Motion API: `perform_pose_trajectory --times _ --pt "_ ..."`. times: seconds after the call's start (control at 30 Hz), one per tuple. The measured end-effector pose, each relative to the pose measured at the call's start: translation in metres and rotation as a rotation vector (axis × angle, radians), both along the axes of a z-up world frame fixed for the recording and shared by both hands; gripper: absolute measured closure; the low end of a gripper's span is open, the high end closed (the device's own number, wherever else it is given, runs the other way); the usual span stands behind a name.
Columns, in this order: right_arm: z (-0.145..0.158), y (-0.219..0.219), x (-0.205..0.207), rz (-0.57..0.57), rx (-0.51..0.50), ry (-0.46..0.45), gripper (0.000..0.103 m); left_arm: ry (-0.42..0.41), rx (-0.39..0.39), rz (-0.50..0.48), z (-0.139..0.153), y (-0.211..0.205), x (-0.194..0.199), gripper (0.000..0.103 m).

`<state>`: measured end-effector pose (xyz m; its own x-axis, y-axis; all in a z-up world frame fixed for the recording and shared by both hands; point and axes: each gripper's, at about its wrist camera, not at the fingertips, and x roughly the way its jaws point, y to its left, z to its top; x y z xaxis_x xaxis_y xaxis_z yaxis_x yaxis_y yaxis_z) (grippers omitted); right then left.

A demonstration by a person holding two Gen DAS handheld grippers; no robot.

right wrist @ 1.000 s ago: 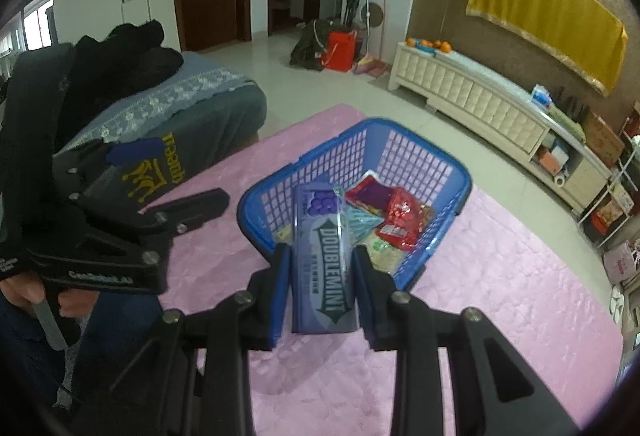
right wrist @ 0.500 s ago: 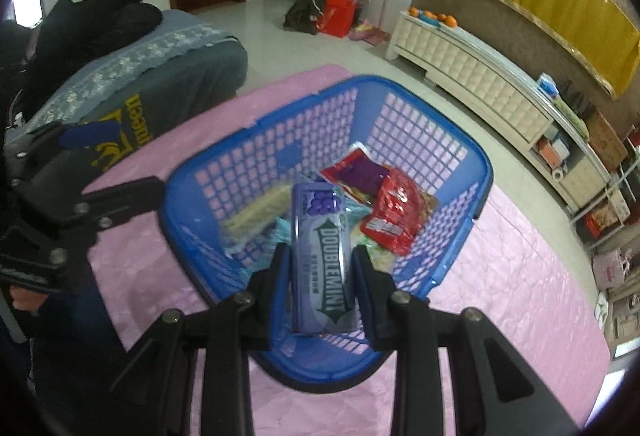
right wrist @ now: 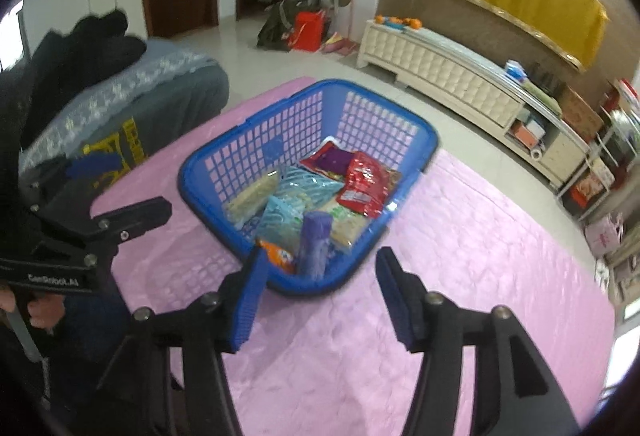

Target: Organize snacks

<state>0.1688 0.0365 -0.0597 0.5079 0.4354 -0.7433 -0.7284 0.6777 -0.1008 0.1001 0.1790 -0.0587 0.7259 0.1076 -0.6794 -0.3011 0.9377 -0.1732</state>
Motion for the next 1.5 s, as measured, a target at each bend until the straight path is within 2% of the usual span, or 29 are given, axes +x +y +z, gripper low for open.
perform_pose_trajectory --times 0.17,0.27,0.43,0.5,0.53,0.57,0.67,0.73,0.8,0.93,1.07,1.2,1.5 --pt "0.019 -0.048 -0.029 -0.108 0.11 -0.017 0.037 -0.04 0.073 -0.044 0.018 -0.037 -0.025 0.0" --pt "0.026 -0.068 -0.044 -0.161 0.154 -0.029 0.03 -0.071 0.056 -0.076 0.028 -0.059 -0.04 0.0" --pt "0.034 -0.103 -0.072 -0.249 0.225 -0.08 0.027 -0.128 0.041 -0.136 0.041 -0.091 -0.064 0.0" --pt "0.036 -0.115 -0.084 -0.271 0.255 -0.086 0.014 -0.147 0.044 -0.154 0.046 -0.103 -0.071 0.0" --pt "0.037 -0.118 -0.087 -0.275 0.26 -0.089 0.004 -0.154 0.052 -0.165 0.049 -0.109 -0.075 0.0" --pt "0.037 -0.122 -0.092 -0.288 0.267 -0.096 0.0 -0.157 0.061 -0.174 0.051 -0.114 -0.078 0.0" --pt "0.036 -0.131 -0.109 -0.324 0.276 -0.142 0.0 -0.176 0.089 -0.203 0.057 -0.13 -0.088 0.0" --pt "0.037 -0.136 -0.122 -0.364 0.256 -0.212 0.0 -0.205 0.077 -0.221 0.061 -0.135 -0.097 0.0" --pt "0.035 -0.142 -0.134 -0.39 0.267 -0.242 0.0 -0.233 0.07 -0.233 0.066 -0.14 -0.108 0.0" --pt "0.035 -0.16 -0.148 -0.449 0.324 -0.23 0.0 -0.263 0.106 -0.246 0.071 -0.152 -0.121 0.0" --pt "0.034 -0.168 -0.162 -0.505 0.308 -0.263 0.0 -0.288 0.116 -0.266 0.073 -0.165 -0.132 0.0" --pt "0.032 -0.174 -0.174 -0.497 0.329 -0.253 0.0 -0.288 0.158 -0.267 0.072 -0.176 -0.135 0.0" --pt "0.03 -0.18 -0.179 -0.502 0.328 -0.245 0.0 -0.267 0.154 -0.261 0.064 -0.177 -0.137 0.0"
